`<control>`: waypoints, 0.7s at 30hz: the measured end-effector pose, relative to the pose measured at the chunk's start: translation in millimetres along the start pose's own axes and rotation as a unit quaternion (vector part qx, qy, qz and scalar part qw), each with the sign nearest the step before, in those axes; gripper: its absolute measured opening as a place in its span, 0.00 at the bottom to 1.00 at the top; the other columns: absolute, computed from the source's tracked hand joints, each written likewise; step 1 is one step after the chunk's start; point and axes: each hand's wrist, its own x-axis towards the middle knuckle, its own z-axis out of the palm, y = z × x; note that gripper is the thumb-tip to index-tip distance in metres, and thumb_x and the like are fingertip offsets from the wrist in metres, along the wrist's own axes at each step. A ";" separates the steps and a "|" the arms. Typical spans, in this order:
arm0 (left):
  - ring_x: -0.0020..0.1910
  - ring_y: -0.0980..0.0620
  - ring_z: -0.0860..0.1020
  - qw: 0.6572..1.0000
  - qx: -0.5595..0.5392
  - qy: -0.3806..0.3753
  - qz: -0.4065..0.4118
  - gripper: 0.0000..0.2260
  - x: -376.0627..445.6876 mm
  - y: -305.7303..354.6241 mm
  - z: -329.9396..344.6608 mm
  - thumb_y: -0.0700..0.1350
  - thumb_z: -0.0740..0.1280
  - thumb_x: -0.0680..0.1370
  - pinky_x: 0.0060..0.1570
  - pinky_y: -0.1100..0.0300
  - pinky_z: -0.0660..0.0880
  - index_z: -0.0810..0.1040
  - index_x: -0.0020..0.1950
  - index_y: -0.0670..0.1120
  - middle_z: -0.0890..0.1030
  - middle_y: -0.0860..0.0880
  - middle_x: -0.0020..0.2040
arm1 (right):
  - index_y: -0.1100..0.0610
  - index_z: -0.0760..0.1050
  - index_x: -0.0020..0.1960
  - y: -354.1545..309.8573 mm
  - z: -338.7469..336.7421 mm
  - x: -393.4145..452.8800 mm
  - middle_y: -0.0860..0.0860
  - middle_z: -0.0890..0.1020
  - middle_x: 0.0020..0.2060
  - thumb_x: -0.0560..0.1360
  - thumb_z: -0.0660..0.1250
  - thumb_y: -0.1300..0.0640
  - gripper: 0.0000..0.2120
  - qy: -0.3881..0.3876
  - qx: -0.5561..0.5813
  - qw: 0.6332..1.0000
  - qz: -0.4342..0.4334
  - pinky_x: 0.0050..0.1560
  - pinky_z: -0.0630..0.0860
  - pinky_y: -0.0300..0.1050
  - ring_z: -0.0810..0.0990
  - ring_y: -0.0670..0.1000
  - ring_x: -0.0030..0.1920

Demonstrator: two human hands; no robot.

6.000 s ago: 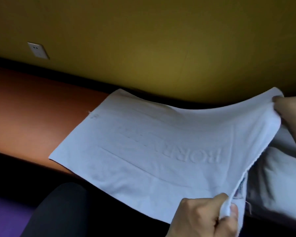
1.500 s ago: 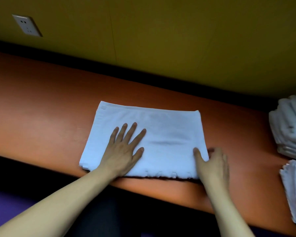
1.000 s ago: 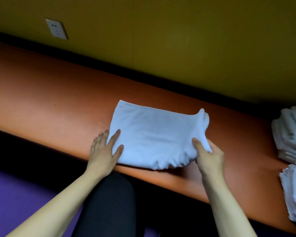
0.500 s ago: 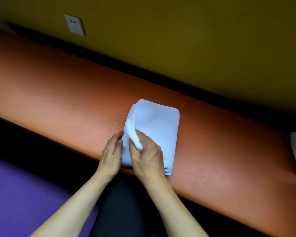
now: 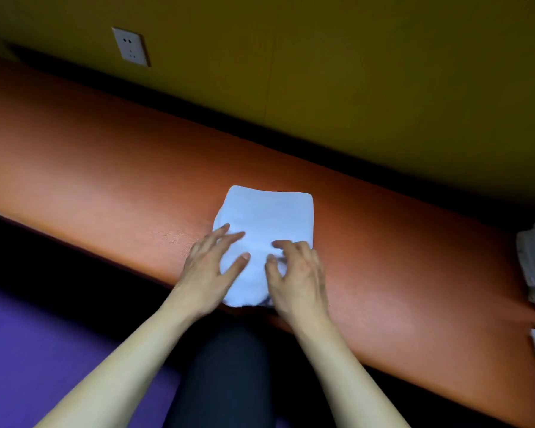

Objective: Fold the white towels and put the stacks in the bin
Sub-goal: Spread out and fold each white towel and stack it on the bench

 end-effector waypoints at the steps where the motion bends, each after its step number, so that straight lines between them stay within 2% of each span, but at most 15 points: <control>1: 0.80 0.50 0.53 0.997 0.060 -0.048 -0.003 0.35 -2.3 -2.3 6.2 0.72 0.52 0.71 0.77 0.50 0.55 0.66 0.77 0.61 0.57 0.55 0.81 | 0.49 0.77 0.66 12.0 -2.8 -1.7 0.51 0.77 0.56 0.76 0.61 0.46 0.21 0.016 -0.048 0.999 0.011 0.61 0.71 0.54 0.75 0.56 0.58; 2: 0.81 0.48 0.50 0.991 0.113 -0.072 -0.002 0.37 -4.8 -3.2 11.7 0.73 0.51 0.71 0.77 0.46 0.56 0.61 0.79 0.62 0.51 0.54 0.83 | 0.47 0.73 0.71 22.9 -5.2 -4.2 0.52 0.75 0.60 0.77 0.61 0.45 0.23 0.004 -0.080 0.996 0.026 0.62 0.69 0.54 0.73 0.57 0.61; 4: 0.80 0.44 0.54 0.990 0.139 -0.031 -0.011 0.37 -9.5 -6.1 18.5 0.70 0.58 0.75 0.75 0.44 0.62 0.56 0.81 0.59 0.47 0.50 0.83 | 0.41 0.62 0.77 37.2 -10.0 -10.3 0.51 0.70 0.65 0.79 0.60 0.42 0.27 -0.061 -0.058 0.994 0.063 0.66 0.67 0.53 0.70 0.56 0.65; 6: 0.74 0.40 0.63 0.990 0.095 0.067 -0.078 0.36 -9.3 -8.2 19.5 0.63 0.67 0.77 0.69 0.46 0.66 0.59 0.80 0.51 0.58 0.45 0.80 | 0.37 0.54 0.79 43.8 -10.6 -15.0 0.50 0.67 0.66 0.80 0.59 0.40 0.29 -0.100 0.027 0.991 0.090 0.65 0.70 0.51 0.71 0.55 0.66; 8: 0.66 0.40 0.69 0.981 0.091 0.094 -0.144 0.32 -3.9 -8.5 18.1 0.61 0.69 0.76 0.63 0.49 0.67 0.67 0.74 0.46 0.71 0.43 0.70 | 0.37 0.52 0.79 42.5 -8.0 -15.1 0.49 0.67 0.66 0.80 0.59 0.41 0.30 -0.097 0.055 0.989 0.096 0.64 0.72 0.51 0.72 0.55 0.65; 9: 0.63 0.40 0.70 0.979 0.090 0.085 -0.162 0.29 -0.5 -9.2 17.6 0.61 0.69 0.75 0.60 0.50 0.67 0.70 0.70 0.45 0.74 0.44 0.65 | 0.37 0.51 0.79 41.3 -5.9 -14.9 0.50 0.67 0.66 0.81 0.60 0.41 0.30 -0.092 0.064 0.989 0.098 0.64 0.72 0.51 0.72 0.55 0.66; 12: 0.61 0.41 0.71 0.982 0.045 0.069 -0.171 0.21 8.2 -11.6 14.9 0.57 0.69 0.77 0.56 0.53 0.66 0.72 0.64 0.47 0.76 0.46 0.59 | 0.38 0.48 0.80 39.3 -2.5 -13.7 0.52 0.68 0.67 0.81 0.59 0.42 0.32 -0.089 0.077 0.988 0.102 0.67 0.70 0.52 0.70 0.56 0.67; 14: 0.60 0.41 0.73 0.988 0.030 0.055 -0.142 0.16 10.9 -11.4 14.4 0.54 0.66 0.79 0.58 0.49 0.69 0.72 0.64 0.49 0.76 0.46 0.57 | 0.39 0.48 0.81 43.0 -1.0 -12.6 0.52 0.68 0.66 0.81 0.59 0.42 0.32 -0.090 0.077 0.988 0.102 0.66 0.70 0.51 0.70 0.56 0.67; 16: 0.60 0.40 0.73 0.991 0.019 0.056 -0.116 0.15 11.9 -6.8 13.0 0.52 0.63 0.80 0.58 0.45 0.72 0.71 0.65 0.50 0.77 0.47 0.58 | 0.38 0.48 0.80 44.0 -0.7 -13.5 0.52 0.69 0.64 0.81 0.60 0.41 0.33 -0.091 0.085 0.987 0.104 0.65 0.70 0.50 0.71 0.56 0.65; 18: 0.61 0.41 0.73 0.991 0.010 0.078 -0.111 0.14 14.9 -0.9 11.9 0.50 0.63 0.82 0.57 0.47 0.70 0.70 0.67 0.49 0.76 0.46 0.61 | 0.37 0.48 0.80 46.1 -0.1 -12.9 0.51 0.69 0.63 0.80 0.61 0.41 0.34 -0.089 0.099 0.985 0.114 0.65 0.71 0.50 0.72 0.56 0.65; 21: 0.58 0.44 0.74 0.983 0.014 0.109 -0.144 0.14 22.8 -1.9 9.9 0.53 0.67 0.79 0.52 0.51 0.69 0.71 0.60 0.48 0.76 0.47 0.57 | 0.36 0.47 0.79 47.1 0.3 -10.7 0.50 0.69 0.64 0.78 0.63 0.39 0.36 -0.085 0.116 0.981 0.134 0.64 0.73 0.51 0.73 0.55 0.65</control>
